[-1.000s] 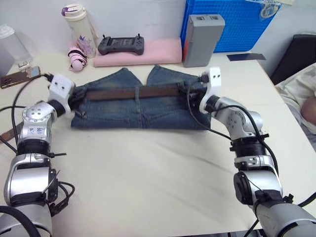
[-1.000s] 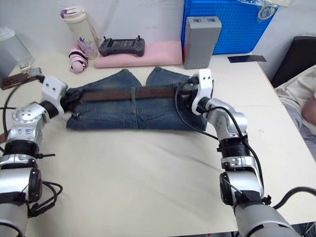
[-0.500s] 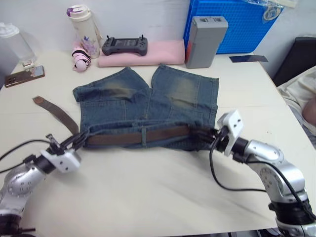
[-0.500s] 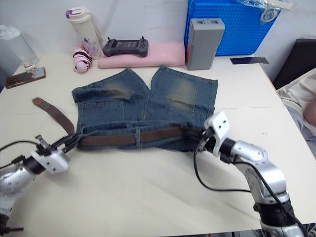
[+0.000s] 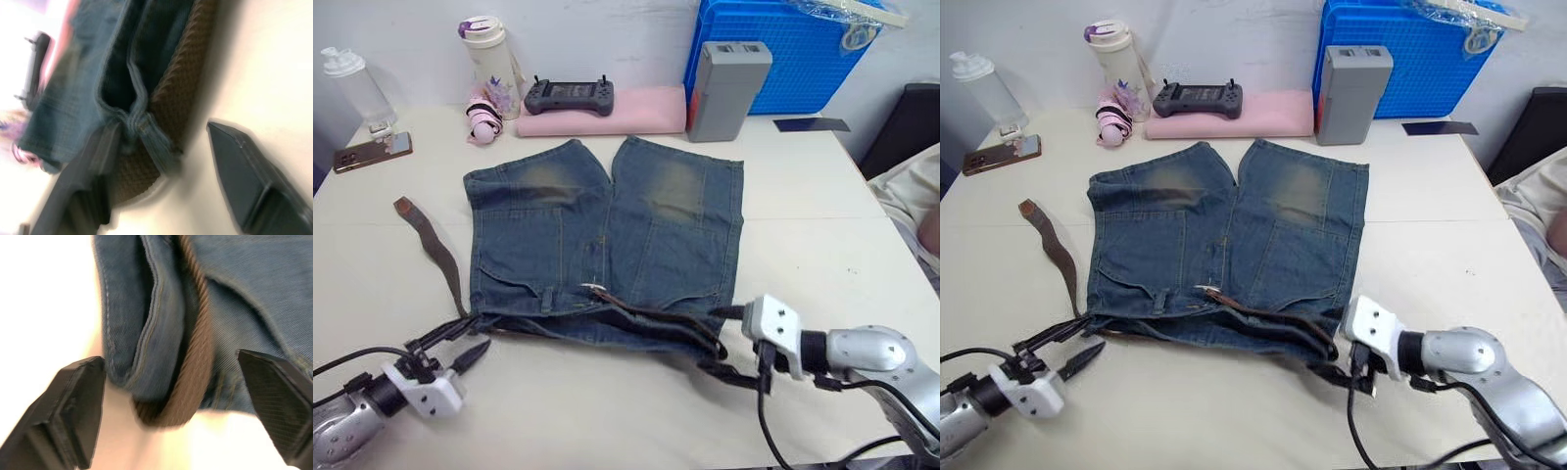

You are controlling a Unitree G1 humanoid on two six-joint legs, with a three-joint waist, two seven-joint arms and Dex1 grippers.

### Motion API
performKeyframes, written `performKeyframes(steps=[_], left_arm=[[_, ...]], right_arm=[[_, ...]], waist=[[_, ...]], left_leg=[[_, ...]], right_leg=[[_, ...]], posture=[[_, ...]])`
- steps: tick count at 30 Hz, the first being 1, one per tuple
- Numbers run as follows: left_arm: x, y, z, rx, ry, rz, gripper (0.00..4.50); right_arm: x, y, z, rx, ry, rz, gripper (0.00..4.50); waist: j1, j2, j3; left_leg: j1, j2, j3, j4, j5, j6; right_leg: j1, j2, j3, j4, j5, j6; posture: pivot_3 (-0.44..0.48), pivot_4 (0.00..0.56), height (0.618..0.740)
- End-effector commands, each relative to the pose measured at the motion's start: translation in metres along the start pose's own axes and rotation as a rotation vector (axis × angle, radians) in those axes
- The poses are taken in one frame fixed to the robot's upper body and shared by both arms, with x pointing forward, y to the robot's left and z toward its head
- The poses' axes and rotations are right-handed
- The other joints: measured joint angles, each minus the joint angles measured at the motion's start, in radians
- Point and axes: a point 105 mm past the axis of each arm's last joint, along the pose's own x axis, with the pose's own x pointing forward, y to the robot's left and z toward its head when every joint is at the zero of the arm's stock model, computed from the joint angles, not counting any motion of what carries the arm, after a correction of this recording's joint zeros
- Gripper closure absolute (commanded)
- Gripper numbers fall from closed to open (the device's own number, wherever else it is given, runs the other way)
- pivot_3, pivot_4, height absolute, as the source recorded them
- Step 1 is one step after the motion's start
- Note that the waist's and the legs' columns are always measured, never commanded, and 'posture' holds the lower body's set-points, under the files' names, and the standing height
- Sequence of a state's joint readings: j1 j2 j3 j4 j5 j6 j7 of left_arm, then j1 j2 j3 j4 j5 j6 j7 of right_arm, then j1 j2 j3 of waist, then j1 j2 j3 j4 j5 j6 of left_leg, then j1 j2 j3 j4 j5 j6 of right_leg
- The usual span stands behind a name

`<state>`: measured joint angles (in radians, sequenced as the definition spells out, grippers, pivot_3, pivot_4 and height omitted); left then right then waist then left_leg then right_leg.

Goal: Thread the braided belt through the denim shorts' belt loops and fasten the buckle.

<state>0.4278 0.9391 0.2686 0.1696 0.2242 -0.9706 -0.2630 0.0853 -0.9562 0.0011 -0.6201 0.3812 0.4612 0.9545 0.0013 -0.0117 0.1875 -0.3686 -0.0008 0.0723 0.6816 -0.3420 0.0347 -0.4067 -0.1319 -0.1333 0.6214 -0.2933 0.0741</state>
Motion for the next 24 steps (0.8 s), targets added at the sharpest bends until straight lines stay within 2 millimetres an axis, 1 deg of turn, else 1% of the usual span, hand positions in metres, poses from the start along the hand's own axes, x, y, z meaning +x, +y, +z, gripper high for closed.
performKeyframes(steps=[1, 2, 3, 4, 6, 7, 8, 9, 11, 12, 13, 15, 16, 17, 18, 19, 21, 23, 24], left_arm=[[-0.008, -0.035, 0.012, -0.163, -0.011, -0.270, 0.81], [-0.010, -0.036, 0.014, -0.194, -0.002, -0.316, 0.81], [-0.012, -0.032, 0.016, -0.226, 0.005, -0.336, 0.81], [-0.014, -0.026, 0.018, -0.278, 0.018, -0.360, 0.81], [-0.017, -0.009, 0.028, -0.393, 0.014, -0.407, 0.81], [-0.020, -0.004, 0.033, -0.506, 0.021, -0.443, 0.81], [-0.022, -0.001, 0.037, -0.588, 0.022, -0.471, 0.81], [-0.023, 0.006, 0.041, -0.677, 0.021, -0.495, 0.81], [-0.021, 0.029, 0.046, -0.840, -0.020, -0.494, 0.81], [-0.020, 0.038, 0.049, -0.894, -0.042, -0.488, 0.81], [-0.014, 0.052, 0.049, -0.933, -0.075, -0.450, 0.81], [0.007, 0.084, 0.035, -0.944, -0.100, -0.284, 0.81], [0.019, 0.094, 0.025, -0.932, -0.082, -0.217, 0.81], [0.032, 0.099, 0.015, -0.921, -0.053, -0.165, 0.81], [0.041, 0.101, 0.008, -0.915, -0.033, -0.141, 0.81], [0.053, 0.101, -0.007, -0.911, 0.025, -0.089, 0.81], [0.073, 0.096, -0.028, -0.904, 0.112, -0.062, 0.81], [0.087, 0.088, -0.039, -0.931, 0.153, -0.077, 0.81], [0.093, 0.082, -0.042, -0.920, 0.169, -0.112, 0.81]], right_arm=[[-0.010, -0.008, 0.010, -0.051, -0.013, 0.003, 0.00], [-0.012, -0.010, 0.012, -0.051, -0.015, 0.006, 0.00], [-0.015, -0.013, 0.015, -0.050, -0.018, 0.007, 0.00], [-0.017, -0.016, 0.019, -0.044, -0.025, 0.008, 0.00], [-0.022, -0.023, 0.033, -0.008, -0.077, 0.018, 0.00], [-0.023, -0.026, 0.040, 0.016, -0.107, 0.032, 0.00], [-0.024, -0.027, 0.045, 0.033, -0.125, 0.042, 0.00], [-0.023, -0.031, 0.052, 0.048, -0.158, 0.041, 0.00], [-0.016, -0.046, 0.066, 0.086, -0.211, 0.007, 0.00], [-0.013, -0.051, 0.070, 0.096, -0.224, -0.004, 0.00], [-0.008, -0.058, 0.071, 0.115, -0.221, -0.033, 0.00], [0.007, -0.083, 0.069, 0.154, -0.197, -0.146, 0.00], [0.013, -0.096, 0.065, 0.177, -0.175, -0.203, 0.00], [0.020, -0.106, 0.060, 0.202, -0.150, -0.247, 0.00], [0.024, -0.113, 0.057, 0.218, -0.132, -0.270, 0.00], [0.030, -0.122, 0.050, 0.231, -0.097, -0.309, 0.00], [0.041, -0.135, 0.037, 0.275, -0.045, -0.350, 0.00], [0.050, -0.141, 0.027, 0.296, -0.002, -0.359, 0.00], [0.054, -0.141, 0.021, 0.303, 0.027, -0.354, 0.00]], waist=[[-0.002, 0.004, -0.002], [-0.004, 0.005, -0.002], [-0.005, 0.006, -0.002], [-0.005, 0.007, -0.001], [-0.007, 0.008, -0.001], [-0.007, 0.008, -0.001], [-0.006, 0.008, 0.000], [-0.004, 0.008, 0.000], [-0.003, 0.008, 0.001], [-0.001, 0.009, 0.001], [0.000, 0.010, 0.002], [0.005, 0.011, 0.003], [0.007, 0.011, 0.003], [0.007, 0.012, 0.003], [0.005, 0.012, 0.003], [0.002, 0.012, 0.003], [-0.001, 0.012, 0.003], [-0.006, 0.011, 0.003], [-0.008, 0.010, 0.003]], left_leg=[[0.000, 0.000, 0.000, 0.000, 0.000, 0.000], [0.001, 0.000, 0.000, 0.000, 0.000, 0.000], [0.001, 0.000, 0.001, 0.000, 0.000, 0.000], [0.001, 0.000, 0.001, 0.000, 0.000, 0.000], [0.000, 0.000, 0.001, 0.000, 0.000, -0.001], [0.000, 0.000, 0.000, 0.000, 0.000, -0.001], [-0.001, 0.001, 0.000, 0.000, 0.000, -0.001], [-0.001, 0.001, 0.000, 0.000, 0.000, -0.001], [-0.001, 0.001, 0.000, 0.001, 0.001, -0.002], [-0.001, 0.001, -0.001, 0.001, 0.001, -0.002], [-0.001, 0.001, -0.002, 0.002, 0.002, -0.003], [-0.001, 0.000, -0.003, 0.002, 0.003, -0.003], [-0.002, -0.001, -0.003, 0.002, 0.003, -0.003], [-0.001, -0.001, -0.003, 0.001, 0.004, -0.003], [-0.001, -0.002, -0.002, 0.001, 0.004, -0.003], [-0.003, -0.003, -0.002, 0.001, 0.004, -0.003], [-0.003, -0.004, 0.001, -0.001, 0.006, -0.002], [-0.006, -0.004, 0.002, -0.001, 0.006, -0.001], [-0.007, -0.004, 0.005, -0.001, 0.005, 0.000]], right_leg=[[0.000, 0.000, 0.000, 0.000, 0.000, 0.000], [0.001, 0.000, 0.001, 0.000, 0.000, 0.000], [0.000, 0.000, 0.001, 0.000, 0.000, 0.000], [0.000, 0.000, 0.001, 0.000, 0.000, 0.000], [-0.001, 0.000, 0.001, 0.000, 0.000, 0.000], [-0.001, 0.001, 0.001, 0.000, 0.000, 0.000], [-0.002, 0.001, 0.001, 0.000, 0.000, 0.000], [-0.002, 0.001, 0.001, 0.000, 0.000, 0.000], [-0.001, 0.001, 0.000, 0.000, 0.000, 0.000], [-0.001, 0.002, 0.000, 0.001, 0.000, -0.001], [-0.001, 0.001, -0.001, 0.002, 0.000, -0.001], [0.000, 0.001, -0.001, 0.002, 0.000, -0.001], [-0.001, 0.001, -0.001, 0.003, 0.000, -0.001], [-0.001, 0.001, -0.001, 0.003, 0.000, -0.001], [-0.001, 0.001, -0.001, 0.004, 0.000, 0.000], [-0.004, 0.001, 0.000, 0.006, 0.000, 0.000], [-0.003, 0.002, -0.001, 0.008, 0.000, 0.001], [-0.006, 0.002, -0.003, 0.007, 0.001, 0.002], [-0.007, 0.007, -0.005, 0.007, 0.001, 0.002]], posture=[[0.000, 0.150, 0.712], [0.000, 0.150, 0.712], [0.000, 0.150, 0.712], [0.000, 0.150, 0.712], [0.000, 0.150, 0.712], [0.000, 0.150, 0.712], [0.000, 0.150, 0.712], [0.000, 0.150, 0.712], [0.000, 0.150, 0.712], [0.000, 0.150, 0.712], [0.000, 0.150, 0.712], [0.000, 0.150, 0.712], [0.000, 0.150, 0.712], [0.000, 0.150, 0.712], [0.000, 0.150, 0.712], [0.000, 0.150, 0.712], [0.000, 0.150, 0.712], [0.000, 0.150, 0.712], [0.000, 0.150, 0.712]])
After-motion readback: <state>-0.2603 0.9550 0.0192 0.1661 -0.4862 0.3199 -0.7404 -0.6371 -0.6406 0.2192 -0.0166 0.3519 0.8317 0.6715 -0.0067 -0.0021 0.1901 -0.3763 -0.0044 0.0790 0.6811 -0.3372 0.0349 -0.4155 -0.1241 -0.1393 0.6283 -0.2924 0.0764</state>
